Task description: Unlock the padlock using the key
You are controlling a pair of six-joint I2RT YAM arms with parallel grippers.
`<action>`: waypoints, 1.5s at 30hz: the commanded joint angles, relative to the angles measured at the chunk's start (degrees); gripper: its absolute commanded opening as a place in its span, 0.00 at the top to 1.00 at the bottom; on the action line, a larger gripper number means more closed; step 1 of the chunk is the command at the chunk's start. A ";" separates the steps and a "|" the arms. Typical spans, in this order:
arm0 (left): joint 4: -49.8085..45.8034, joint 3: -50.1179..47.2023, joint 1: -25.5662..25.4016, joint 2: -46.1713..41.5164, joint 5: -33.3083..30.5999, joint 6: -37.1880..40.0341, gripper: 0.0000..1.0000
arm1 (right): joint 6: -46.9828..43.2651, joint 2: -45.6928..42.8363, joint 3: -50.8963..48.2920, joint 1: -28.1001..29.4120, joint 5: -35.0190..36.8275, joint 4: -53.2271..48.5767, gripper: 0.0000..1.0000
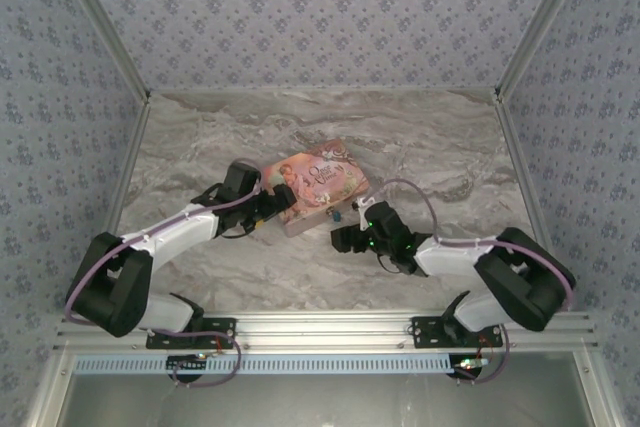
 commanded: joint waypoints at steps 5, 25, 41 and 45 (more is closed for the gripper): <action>0.34 -0.23 0.21 0.38 -0.39 -0.76 0.00 | -4.61 7.23 4.07 2.22 10.11 4.61 0.29; 1.06 -0.84 0.21 1.26 0.09 -1.07 0.01 | -9.34 13.33 4.39 2.08 8.78 15.06 0.62; 1.00 -1.55 0.28 0.96 -0.46 -1.24 0.01 | -6.26 11.15 1.54 0.93 6.65 17.36 0.97; 0.99 -2.26 0.23 0.99 -0.93 -1.24 0.00 | -2.17 9.87 0.80 -0.43 3.64 18.87 0.98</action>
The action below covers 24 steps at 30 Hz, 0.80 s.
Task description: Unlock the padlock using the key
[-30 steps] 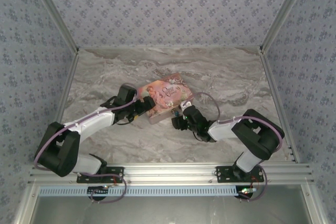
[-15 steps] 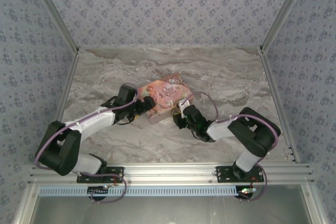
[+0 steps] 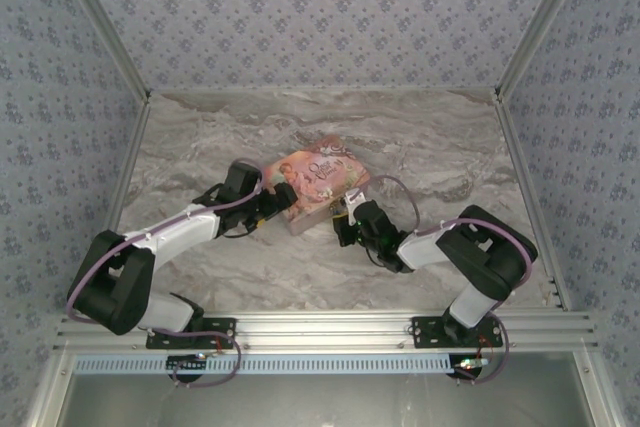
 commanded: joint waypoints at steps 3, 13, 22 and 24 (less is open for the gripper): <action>-1.60 -2.34 0.23 0.46 -1.38 -0.10 0.01 | 8.23 -2.12 -0.42 -1.65 -3.81 1.83 0.98; 0.11 -4.20 0.27 2.82 -1.01 -0.58 0.00 | 22.30 -0.75 -0.07 -2.02 -5.32 2.21 0.99; 1.45 -5.27 0.25 3.96 -1.05 -1.16 0.01 | 32.78 4.25 -1.27 -3.63 -9.99 11.26 1.00; 1.45 -5.44 0.26 4.09 -1.22 -1.09 0.00 | 34.71 4.80 -1.77 -4.33 -10.78 13.79 0.99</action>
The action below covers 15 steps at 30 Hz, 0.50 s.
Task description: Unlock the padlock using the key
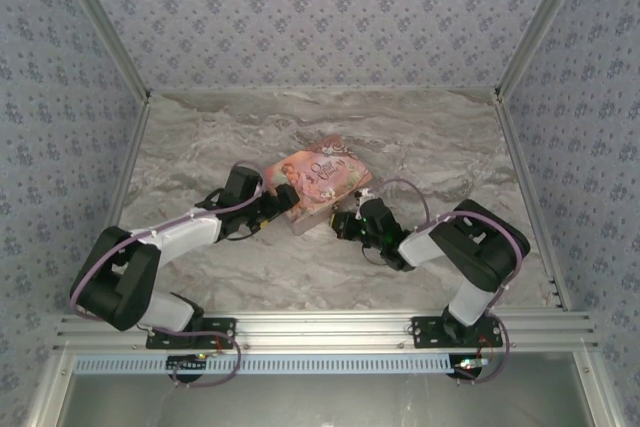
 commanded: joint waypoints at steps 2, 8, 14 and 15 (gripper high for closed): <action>-5.98 -2.36 0.25 2.69 -3.36 -0.02 0.01 | 6.30 0.89 -1.07 -1.50 -2.33 8.05 0.99; -5.76 -2.80 0.26 3.16 -3.54 0.08 0.01 | 5.95 -0.93 -0.01 -2.42 -3.26 5.92 0.99; -5.76 -2.99 0.23 3.36 -3.64 0.16 0.01 | 5.91 -2.68 -0.44 -3.22 -3.27 5.39 0.99; -5.73 -2.98 0.30 3.47 -3.74 0.17 0.00 | 6.00 -2.98 -0.58 -3.53 -3.35 5.38 0.99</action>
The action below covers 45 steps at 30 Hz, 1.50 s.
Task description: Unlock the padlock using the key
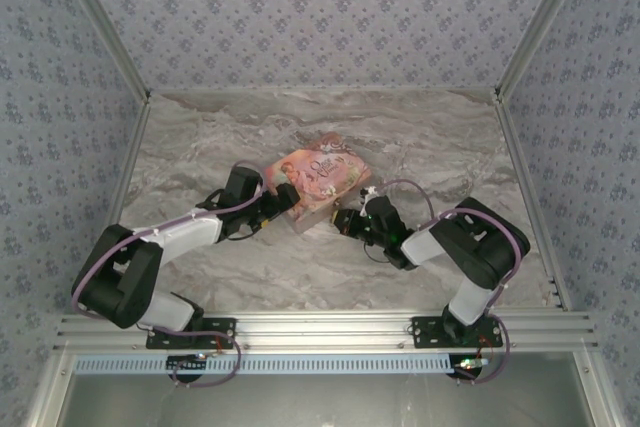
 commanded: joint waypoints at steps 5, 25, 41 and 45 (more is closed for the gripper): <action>-7.79 -2.57 0.26 3.49 -3.45 0.29 0.01 | 1.75 -3.65 0.29 -2.22 -0.99 3.90 0.98; -6.18 -3.25 0.45 5.78 -3.03 0.17 0.01 | 3.61 -2.78 3.17 -7.86 -5.65 4.10 0.98; -5.30 -5.52 3.29 5.77 -0.90 0.46 0.00 | 0.28 -0.48 6.74 -12.35 -10.82 2.30 0.98; -5.55 -5.08 3.32 5.65 -0.84 0.79 0.01 | -0.75 -0.20 7.75 -11.57 -11.90 -0.58 0.98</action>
